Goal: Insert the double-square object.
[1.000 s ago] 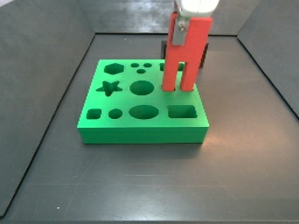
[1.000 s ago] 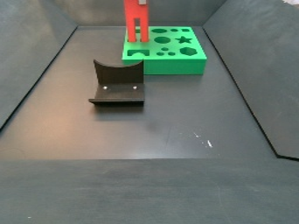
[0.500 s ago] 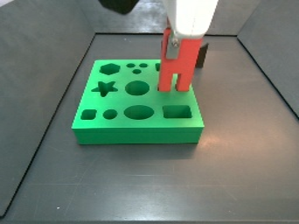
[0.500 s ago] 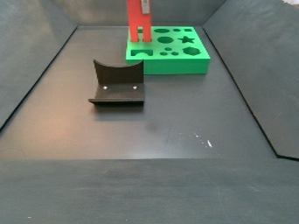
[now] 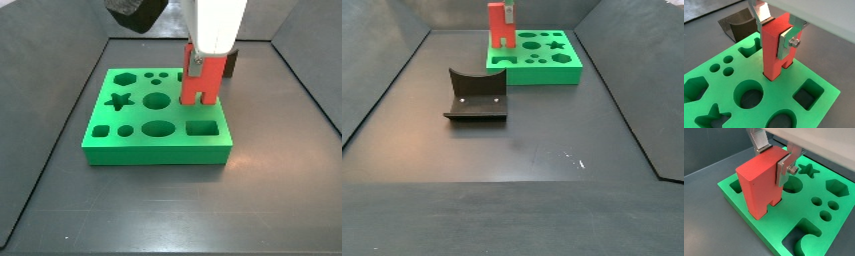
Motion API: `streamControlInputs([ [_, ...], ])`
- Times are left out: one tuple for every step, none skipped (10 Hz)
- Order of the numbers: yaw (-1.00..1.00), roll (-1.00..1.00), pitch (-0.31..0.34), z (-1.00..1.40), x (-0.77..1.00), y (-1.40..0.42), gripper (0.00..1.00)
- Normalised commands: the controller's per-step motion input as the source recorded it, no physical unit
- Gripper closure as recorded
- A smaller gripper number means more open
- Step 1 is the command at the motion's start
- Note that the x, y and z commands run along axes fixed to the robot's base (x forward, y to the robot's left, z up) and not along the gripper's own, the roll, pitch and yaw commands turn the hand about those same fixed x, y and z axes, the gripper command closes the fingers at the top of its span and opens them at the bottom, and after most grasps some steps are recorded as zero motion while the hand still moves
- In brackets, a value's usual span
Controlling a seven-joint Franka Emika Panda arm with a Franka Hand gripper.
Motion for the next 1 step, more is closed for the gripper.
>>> streamControlInputs([
  [0.0,0.0,0.0,0.0,0.0,0.0,1.0],
])
